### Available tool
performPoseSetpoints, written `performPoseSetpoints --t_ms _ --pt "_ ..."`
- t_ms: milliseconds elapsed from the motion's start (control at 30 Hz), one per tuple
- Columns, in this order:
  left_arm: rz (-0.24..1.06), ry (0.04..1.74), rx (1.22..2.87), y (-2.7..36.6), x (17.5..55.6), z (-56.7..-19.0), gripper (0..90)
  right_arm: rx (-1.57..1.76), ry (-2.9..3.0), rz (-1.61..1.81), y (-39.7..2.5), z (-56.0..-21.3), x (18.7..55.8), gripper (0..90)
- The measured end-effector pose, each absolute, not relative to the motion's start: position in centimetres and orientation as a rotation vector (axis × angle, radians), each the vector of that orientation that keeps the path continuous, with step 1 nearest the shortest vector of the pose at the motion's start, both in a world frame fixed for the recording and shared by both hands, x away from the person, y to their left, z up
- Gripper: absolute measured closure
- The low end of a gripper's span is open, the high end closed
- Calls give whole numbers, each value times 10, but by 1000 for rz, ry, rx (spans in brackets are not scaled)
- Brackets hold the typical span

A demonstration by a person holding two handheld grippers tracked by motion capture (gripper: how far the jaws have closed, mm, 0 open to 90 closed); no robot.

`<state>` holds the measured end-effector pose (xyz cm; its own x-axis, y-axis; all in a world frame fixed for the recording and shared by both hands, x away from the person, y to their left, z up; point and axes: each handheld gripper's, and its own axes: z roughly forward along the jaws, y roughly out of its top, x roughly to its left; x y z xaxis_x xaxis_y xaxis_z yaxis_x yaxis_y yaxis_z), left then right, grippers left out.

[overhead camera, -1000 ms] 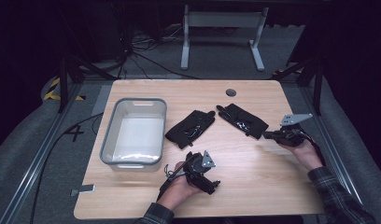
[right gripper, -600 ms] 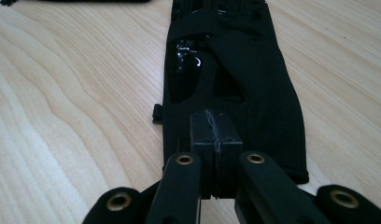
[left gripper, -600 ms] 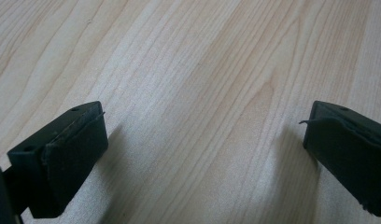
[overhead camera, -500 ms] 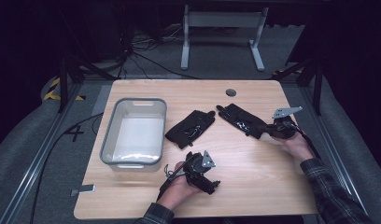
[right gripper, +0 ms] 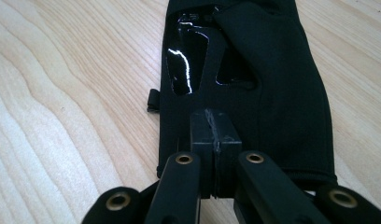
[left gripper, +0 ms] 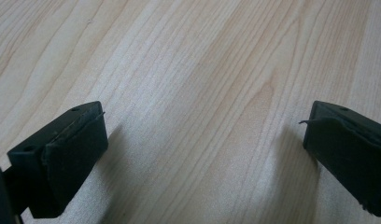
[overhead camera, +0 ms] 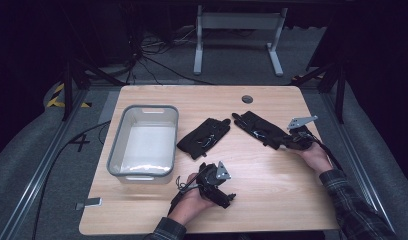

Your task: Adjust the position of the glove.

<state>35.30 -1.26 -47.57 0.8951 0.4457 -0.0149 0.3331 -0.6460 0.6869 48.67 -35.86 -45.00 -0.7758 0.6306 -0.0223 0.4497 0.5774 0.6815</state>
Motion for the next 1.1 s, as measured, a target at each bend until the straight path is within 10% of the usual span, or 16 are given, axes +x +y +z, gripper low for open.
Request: performPoseSetpoints --t_ms 1100 --pt "198 551 2328 -12 353 -476 3 824 2682 1004 -367 -448 414 897"
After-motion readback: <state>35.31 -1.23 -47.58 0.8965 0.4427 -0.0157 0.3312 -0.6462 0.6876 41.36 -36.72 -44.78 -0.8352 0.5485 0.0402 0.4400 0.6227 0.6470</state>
